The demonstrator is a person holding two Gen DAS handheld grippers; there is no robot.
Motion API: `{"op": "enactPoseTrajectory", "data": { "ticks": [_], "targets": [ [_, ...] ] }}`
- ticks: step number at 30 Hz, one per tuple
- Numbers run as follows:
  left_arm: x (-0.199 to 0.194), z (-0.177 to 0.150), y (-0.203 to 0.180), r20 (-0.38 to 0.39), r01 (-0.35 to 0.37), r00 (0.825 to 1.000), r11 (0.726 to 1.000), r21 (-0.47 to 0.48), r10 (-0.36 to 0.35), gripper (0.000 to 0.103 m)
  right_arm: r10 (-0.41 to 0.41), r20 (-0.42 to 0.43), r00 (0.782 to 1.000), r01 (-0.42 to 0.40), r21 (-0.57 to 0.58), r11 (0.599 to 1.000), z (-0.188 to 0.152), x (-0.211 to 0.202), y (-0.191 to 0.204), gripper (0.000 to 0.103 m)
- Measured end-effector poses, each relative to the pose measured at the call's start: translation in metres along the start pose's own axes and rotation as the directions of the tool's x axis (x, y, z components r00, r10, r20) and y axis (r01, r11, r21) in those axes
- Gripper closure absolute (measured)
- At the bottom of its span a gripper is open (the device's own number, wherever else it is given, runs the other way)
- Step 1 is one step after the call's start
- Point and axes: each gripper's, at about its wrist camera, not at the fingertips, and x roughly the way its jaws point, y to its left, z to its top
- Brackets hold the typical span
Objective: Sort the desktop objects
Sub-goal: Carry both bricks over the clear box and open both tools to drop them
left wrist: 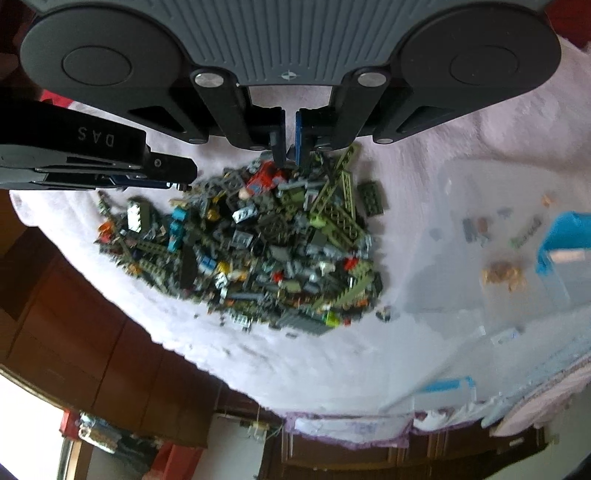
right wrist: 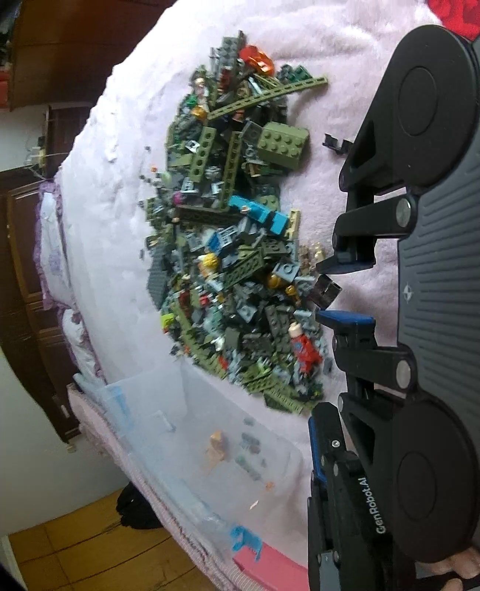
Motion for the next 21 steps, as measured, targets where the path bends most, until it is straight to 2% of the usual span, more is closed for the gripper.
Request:
{"op": "enactPoseTrajectory", "data": {
  "ticks": [5,13,16,21],
  "targets": [
    [-0.027,0.018,0.000,0.063,-0.012,0.998,1.000,0.006,0.012,0.096,0.040,0.042,0.998,-0.039,-0.038,0.999,0.017,-0.023,0.015,0.080],
    [-0.074,0.056,0.032,0.169,-0.097,0.980,0.995,-0.038,0.102,0.096,0.172,0.119,0.978,-0.152,-0.158,0.976,0.071,-0.043,0.064,0.080],
    [-0.084,0.072,0.053,0.188,-0.154,0.969,0.987,-0.052,0.161,0.096,0.222,0.137,0.965,-0.188,-0.224,0.956,0.096,-0.043,0.089,0.080],
    [-0.081,0.101,0.091,0.171,-0.202,0.963,0.978,-0.060,0.209,0.096,0.293,0.129,0.947,-0.235,-0.339,0.911,0.137,-0.031,0.135,0.080]
  ]
}}
